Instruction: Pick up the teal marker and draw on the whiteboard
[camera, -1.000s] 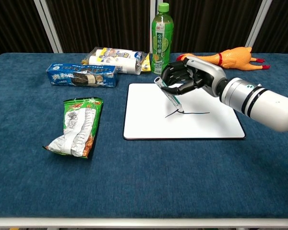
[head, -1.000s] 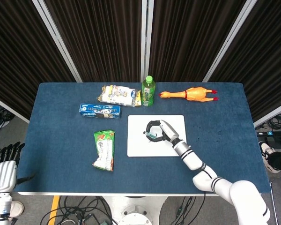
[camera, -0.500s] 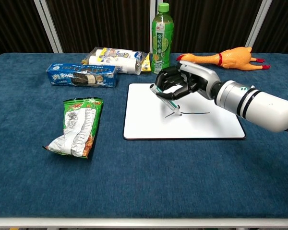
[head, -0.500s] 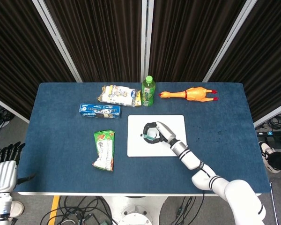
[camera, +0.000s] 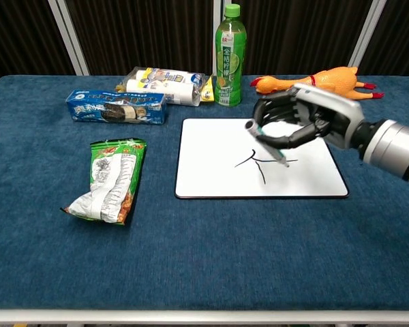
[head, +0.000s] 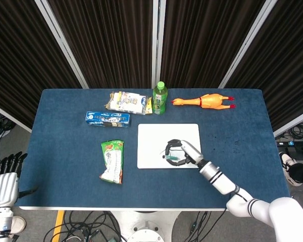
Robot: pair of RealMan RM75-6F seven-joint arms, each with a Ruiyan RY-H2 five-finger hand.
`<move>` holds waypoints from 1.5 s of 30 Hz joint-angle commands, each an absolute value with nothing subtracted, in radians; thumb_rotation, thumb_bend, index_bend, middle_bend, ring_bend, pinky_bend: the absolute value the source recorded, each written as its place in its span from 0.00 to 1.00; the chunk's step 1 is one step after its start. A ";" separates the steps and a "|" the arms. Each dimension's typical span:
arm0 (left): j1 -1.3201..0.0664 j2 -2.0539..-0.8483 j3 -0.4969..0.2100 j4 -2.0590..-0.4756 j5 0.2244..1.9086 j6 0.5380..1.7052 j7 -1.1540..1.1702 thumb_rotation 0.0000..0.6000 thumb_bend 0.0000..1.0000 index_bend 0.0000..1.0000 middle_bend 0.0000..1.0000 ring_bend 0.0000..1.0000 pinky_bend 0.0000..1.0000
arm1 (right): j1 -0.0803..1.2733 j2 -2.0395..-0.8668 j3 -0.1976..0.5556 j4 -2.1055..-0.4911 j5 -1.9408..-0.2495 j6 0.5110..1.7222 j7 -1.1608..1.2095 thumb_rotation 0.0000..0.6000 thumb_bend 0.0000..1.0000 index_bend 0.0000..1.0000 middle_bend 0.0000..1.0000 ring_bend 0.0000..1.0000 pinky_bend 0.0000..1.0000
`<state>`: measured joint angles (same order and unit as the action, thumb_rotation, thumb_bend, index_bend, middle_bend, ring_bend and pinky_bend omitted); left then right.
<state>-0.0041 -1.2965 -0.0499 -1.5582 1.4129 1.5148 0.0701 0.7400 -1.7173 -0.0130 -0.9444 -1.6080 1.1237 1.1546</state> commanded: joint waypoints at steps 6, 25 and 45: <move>-0.004 -1.293 -0.047 -1.565 1.434 1.528 0.068 1.00 0.06 0.10 0.04 0.00 0.00 | 0.696 -1.556 -0.017 -0.916 -1.582 1.103 0.752 1.00 0.70 0.62 0.58 0.33 0.16; 0.000 -1.285 -0.037 -1.587 1.445 1.531 0.082 1.00 0.06 0.10 0.04 0.00 0.00 | 0.634 -1.607 -0.068 -0.763 -1.564 0.979 0.136 1.00 0.69 0.54 0.50 0.21 0.07; 0.006 -1.306 -0.038 -1.565 1.462 1.554 0.075 1.00 0.06 0.10 0.04 0.00 0.00 | 0.268 -1.172 0.020 -1.448 -1.452 1.488 0.179 1.00 0.60 0.02 0.24 0.01 0.00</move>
<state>0.0062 -1.3049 -0.0381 -1.5658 1.4613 1.5536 0.0746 0.3878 -1.3008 -0.0032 -1.2997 -1.4739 1.3386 0.1308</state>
